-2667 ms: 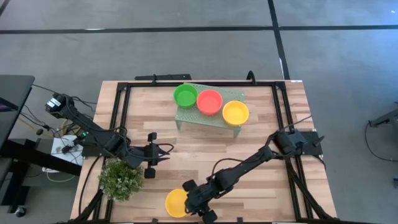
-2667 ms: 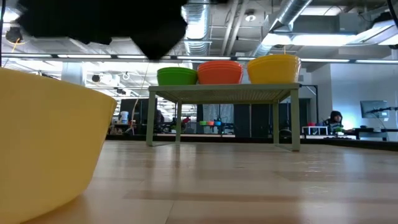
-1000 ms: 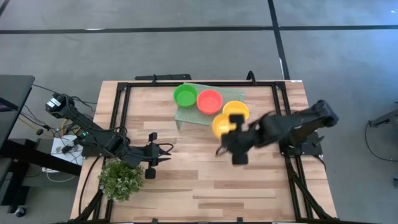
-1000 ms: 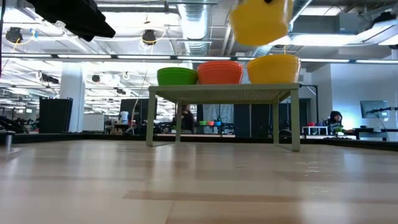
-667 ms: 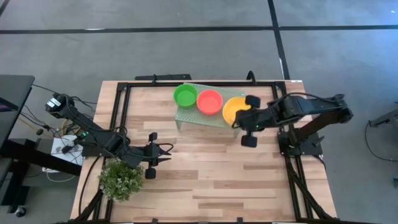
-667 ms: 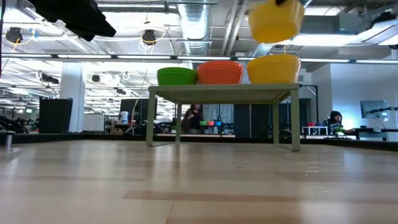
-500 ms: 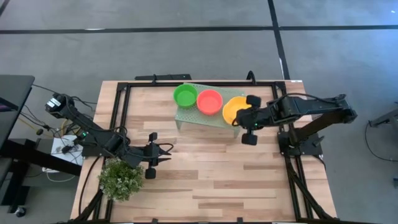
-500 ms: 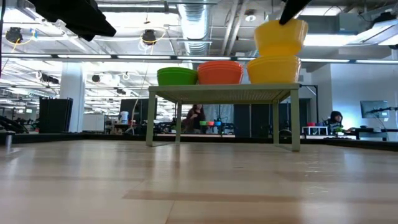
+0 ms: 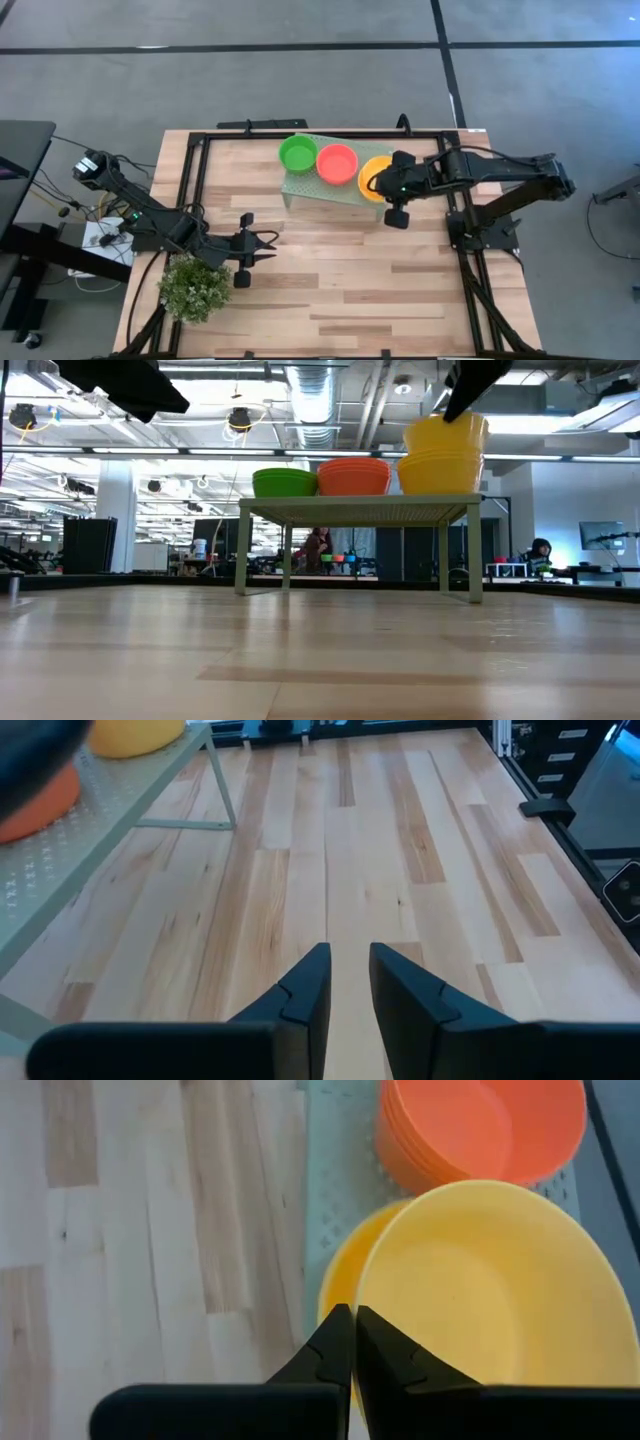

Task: Pick & Place Mini bowls
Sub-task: Stack the yellow bowl on top of the yellow bowls on the shelf, then return to Home Position

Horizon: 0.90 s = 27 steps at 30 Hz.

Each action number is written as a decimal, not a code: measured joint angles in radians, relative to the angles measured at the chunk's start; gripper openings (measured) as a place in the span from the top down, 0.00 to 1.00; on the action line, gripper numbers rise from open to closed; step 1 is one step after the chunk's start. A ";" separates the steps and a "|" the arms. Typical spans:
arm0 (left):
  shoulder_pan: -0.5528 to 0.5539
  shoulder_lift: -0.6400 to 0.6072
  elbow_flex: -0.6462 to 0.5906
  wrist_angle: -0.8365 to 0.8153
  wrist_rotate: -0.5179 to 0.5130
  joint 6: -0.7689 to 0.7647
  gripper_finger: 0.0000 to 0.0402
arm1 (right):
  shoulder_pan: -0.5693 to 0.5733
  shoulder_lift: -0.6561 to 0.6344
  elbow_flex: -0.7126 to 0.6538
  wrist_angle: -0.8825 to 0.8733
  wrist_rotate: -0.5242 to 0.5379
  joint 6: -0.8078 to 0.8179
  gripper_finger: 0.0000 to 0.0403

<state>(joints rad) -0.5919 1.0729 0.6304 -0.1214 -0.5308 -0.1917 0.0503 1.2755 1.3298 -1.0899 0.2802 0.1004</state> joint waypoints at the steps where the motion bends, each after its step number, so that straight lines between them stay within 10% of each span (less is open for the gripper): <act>1: 0.000 0.000 0.000 0.002 0.000 0.005 0.82 | -0.003 0.003 0.000 0.002 -0.004 0.003 1.00; 20: 0.000 -0.001 0.000 0.017 -0.003 0.007 0.82 | -0.006 -0.005 0.006 0.024 -0.018 0.020 0.79; 27: 0.004 -0.066 0.000 0.032 -0.250 0.047 0.82 | 0.031 -0.081 0.032 0.041 -0.019 -0.027 0.79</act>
<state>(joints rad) -0.5883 1.0067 0.6308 -0.0897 -0.7806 -0.1446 0.0814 1.1942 1.3621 -1.0493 0.2615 0.0732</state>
